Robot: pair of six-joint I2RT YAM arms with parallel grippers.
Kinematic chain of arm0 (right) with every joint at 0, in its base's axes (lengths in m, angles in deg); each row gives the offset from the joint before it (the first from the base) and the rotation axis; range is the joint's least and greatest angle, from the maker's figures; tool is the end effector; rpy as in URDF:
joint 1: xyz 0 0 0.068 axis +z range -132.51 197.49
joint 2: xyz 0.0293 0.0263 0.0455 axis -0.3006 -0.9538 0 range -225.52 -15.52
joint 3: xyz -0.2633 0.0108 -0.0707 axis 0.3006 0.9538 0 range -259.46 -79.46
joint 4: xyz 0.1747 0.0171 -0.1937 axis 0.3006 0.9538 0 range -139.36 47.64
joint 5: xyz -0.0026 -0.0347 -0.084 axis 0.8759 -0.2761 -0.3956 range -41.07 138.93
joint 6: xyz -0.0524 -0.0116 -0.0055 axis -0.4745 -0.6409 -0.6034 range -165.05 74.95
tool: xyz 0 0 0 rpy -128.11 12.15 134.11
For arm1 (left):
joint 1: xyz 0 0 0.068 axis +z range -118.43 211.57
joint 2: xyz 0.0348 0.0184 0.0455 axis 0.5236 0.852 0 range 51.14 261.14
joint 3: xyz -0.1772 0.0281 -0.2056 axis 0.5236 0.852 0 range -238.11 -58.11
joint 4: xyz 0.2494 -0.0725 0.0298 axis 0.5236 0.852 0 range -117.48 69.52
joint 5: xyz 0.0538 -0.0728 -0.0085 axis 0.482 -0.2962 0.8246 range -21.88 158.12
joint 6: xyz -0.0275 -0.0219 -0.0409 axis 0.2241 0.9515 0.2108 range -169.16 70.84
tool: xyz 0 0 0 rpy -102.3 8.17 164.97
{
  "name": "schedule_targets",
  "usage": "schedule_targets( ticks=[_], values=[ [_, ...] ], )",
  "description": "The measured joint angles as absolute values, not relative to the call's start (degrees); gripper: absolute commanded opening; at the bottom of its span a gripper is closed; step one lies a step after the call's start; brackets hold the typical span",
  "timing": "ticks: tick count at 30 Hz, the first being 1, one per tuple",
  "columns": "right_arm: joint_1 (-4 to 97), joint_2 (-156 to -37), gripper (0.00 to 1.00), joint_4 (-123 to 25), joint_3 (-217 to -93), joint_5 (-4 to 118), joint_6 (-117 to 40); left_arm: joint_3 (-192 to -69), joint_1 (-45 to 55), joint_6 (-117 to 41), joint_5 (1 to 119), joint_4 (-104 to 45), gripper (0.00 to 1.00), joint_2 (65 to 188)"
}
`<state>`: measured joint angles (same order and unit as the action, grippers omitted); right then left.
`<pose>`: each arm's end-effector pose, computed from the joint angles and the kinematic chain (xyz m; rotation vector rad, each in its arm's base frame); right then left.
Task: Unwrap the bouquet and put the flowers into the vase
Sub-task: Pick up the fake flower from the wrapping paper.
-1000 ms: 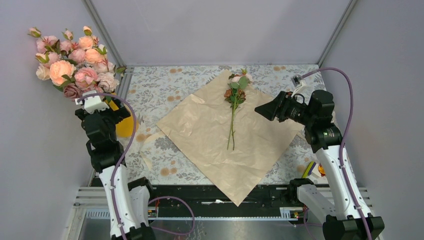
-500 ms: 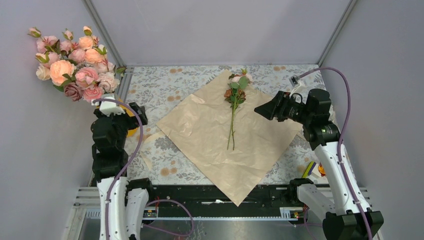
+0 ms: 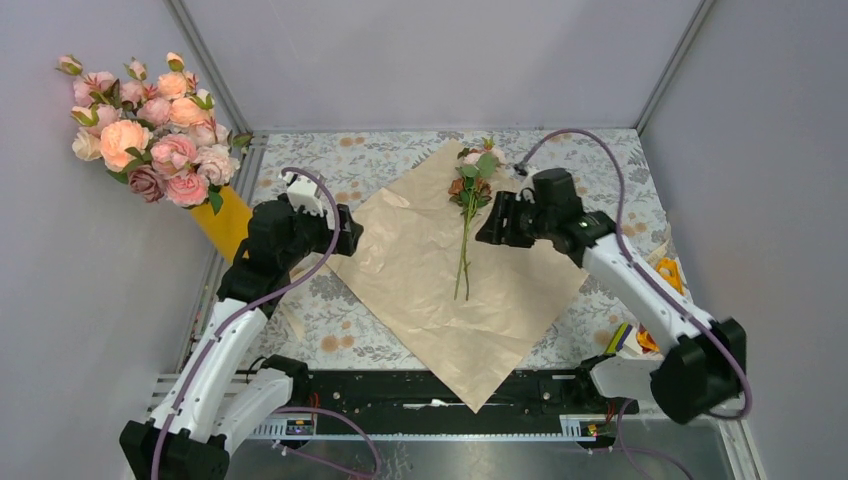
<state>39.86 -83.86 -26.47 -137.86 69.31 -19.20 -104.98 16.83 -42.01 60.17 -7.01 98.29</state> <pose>0.2398 0.1121 0.3174 -0.1500 2.2268 0.8587 0.1805 -0.0526 0.3271 0.2221 1.9363 -0.3880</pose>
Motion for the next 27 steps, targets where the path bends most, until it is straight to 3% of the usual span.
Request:
schedule_targets(
  ticks=[12,27],
  values=[
    [45.6,-117.2,0.52,-24.3,-156.0,56.7,-17.6,-105.0,16.8,-41.6,59.5,-7.9,0.99,100.2],
    [46.0,-133.5,0.42,-20.4,-167.5,49.5,-18.5,-105.0,20.2,-39.4,59.7,-8.2,0.99,99.1]
  ],
)
